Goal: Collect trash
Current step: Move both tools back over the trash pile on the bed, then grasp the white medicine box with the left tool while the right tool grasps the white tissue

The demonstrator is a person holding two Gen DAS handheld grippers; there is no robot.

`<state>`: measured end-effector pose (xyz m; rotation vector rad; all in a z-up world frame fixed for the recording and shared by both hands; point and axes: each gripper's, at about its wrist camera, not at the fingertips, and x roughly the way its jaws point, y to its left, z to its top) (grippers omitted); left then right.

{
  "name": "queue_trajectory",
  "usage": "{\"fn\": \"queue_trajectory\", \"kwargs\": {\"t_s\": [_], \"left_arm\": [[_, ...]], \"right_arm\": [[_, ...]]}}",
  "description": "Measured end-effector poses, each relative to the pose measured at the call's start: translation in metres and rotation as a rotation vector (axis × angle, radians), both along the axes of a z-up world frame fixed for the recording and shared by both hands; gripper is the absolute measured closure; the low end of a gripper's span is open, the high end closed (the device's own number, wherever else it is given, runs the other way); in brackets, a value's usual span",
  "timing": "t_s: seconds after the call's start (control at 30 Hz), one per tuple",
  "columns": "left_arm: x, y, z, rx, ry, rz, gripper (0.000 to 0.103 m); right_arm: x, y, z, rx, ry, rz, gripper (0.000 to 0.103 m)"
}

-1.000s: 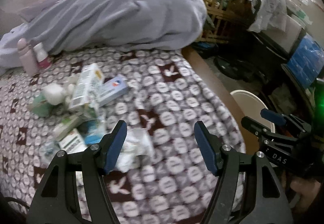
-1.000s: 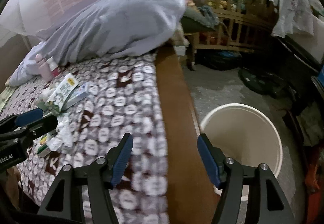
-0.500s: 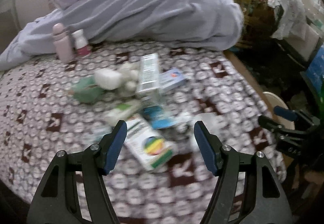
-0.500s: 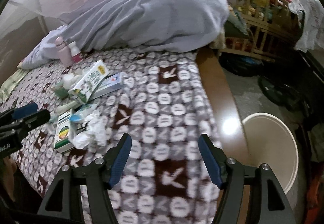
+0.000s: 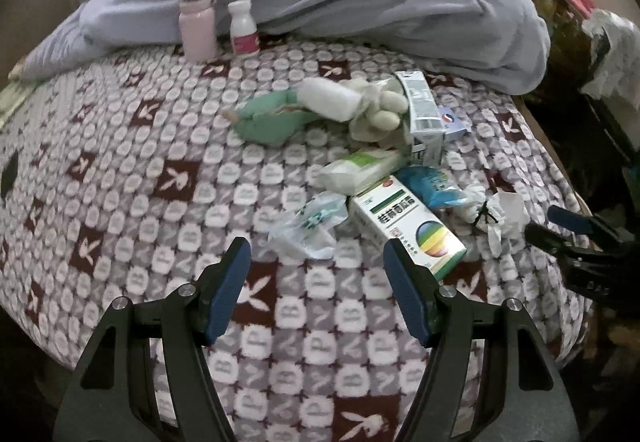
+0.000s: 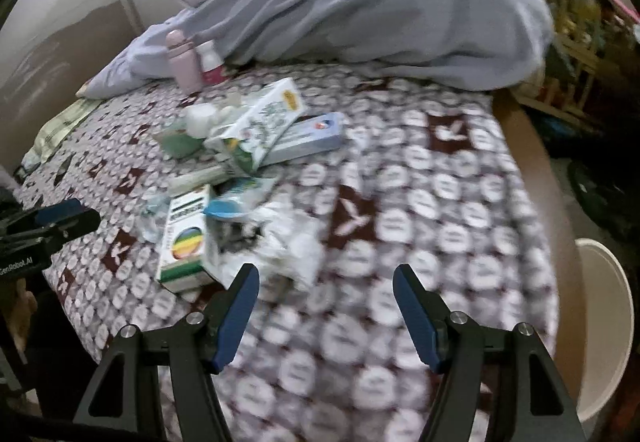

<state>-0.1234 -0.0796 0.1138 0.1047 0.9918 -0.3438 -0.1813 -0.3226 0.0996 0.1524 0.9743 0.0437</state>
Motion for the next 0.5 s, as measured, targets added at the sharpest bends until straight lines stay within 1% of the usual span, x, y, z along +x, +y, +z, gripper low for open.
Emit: {"fn": "queue_trajectory", "kwargs": {"t_s": [0.13,0.23,0.27,0.33,0.4,0.5], "left_arm": [[0.004,-0.002,-0.003,-0.023,0.024,0.006,0.035],[0.006,-0.009,-0.006,-0.041,0.044,0.004,0.035],[0.007,-0.012,-0.007,-0.051,0.054,0.002,0.035],[0.009,-0.019,-0.012,-0.075,0.078,-0.006,0.035],[0.012,-0.026,-0.017,-0.089,0.097,-0.005,0.035],[0.021,-0.039,-0.031,-0.122,0.141,0.009,0.035]], "right_arm": [[0.027,0.013,-0.019,0.054,0.039,0.048,0.036],[0.040,0.019,-0.031,0.062,0.038,0.069,0.036],[0.043,0.020,-0.034,0.060,0.041,0.075,0.048],[0.046,0.021,-0.042,0.047,0.080,0.082,0.079],[0.039,0.015,-0.037,0.069,0.060,0.075,0.079],[0.024,0.002,-0.023,0.038,0.020,0.045,0.079]]}}
